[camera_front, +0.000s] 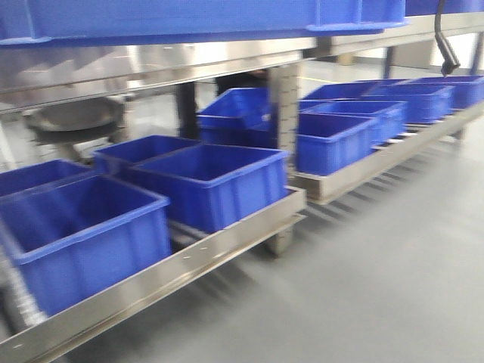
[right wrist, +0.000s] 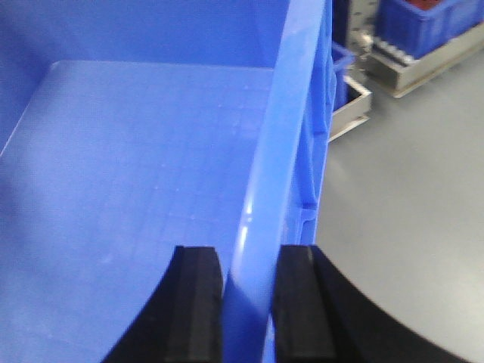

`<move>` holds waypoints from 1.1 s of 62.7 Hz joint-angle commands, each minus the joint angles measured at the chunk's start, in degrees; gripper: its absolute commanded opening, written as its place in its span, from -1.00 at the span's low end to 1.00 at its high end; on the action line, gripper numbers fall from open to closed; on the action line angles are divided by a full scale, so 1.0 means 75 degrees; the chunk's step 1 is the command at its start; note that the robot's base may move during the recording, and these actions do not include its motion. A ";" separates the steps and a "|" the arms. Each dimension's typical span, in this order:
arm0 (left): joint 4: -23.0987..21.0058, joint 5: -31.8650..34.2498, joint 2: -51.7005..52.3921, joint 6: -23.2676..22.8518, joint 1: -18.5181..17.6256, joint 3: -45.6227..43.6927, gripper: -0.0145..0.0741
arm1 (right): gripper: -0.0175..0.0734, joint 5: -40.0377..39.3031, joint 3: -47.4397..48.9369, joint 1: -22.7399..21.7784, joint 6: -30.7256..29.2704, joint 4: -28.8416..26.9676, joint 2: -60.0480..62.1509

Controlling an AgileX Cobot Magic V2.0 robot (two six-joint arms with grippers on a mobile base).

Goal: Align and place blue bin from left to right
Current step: 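Hold the bin with both grippers while the base turns away from the rack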

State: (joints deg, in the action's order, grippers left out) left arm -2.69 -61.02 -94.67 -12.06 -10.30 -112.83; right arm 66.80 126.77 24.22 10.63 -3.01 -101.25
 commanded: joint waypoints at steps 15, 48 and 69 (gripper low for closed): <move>-0.0753 0.1934 0.0193 -0.0024 -0.0107 -0.0152 -0.67 | -0.78 -0.0634 0.0080 0.0117 -0.0291 -0.0513 0.0160; -0.0753 0.1934 0.0193 -0.0024 -0.0107 -0.0152 -0.67 | -0.78 -0.0634 0.0080 0.0117 -0.0291 -0.0513 0.0160; -0.0753 0.1934 0.0193 -0.0024 -0.0107 -0.0152 -0.67 | -0.78 -0.0634 0.0080 0.0117 -0.0291 -0.0513 0.0160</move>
State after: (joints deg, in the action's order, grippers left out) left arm -2.69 -60.91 -94.67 -12.06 -10.30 -112.83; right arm 66.80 126.77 24.22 10.63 -3.01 -101.25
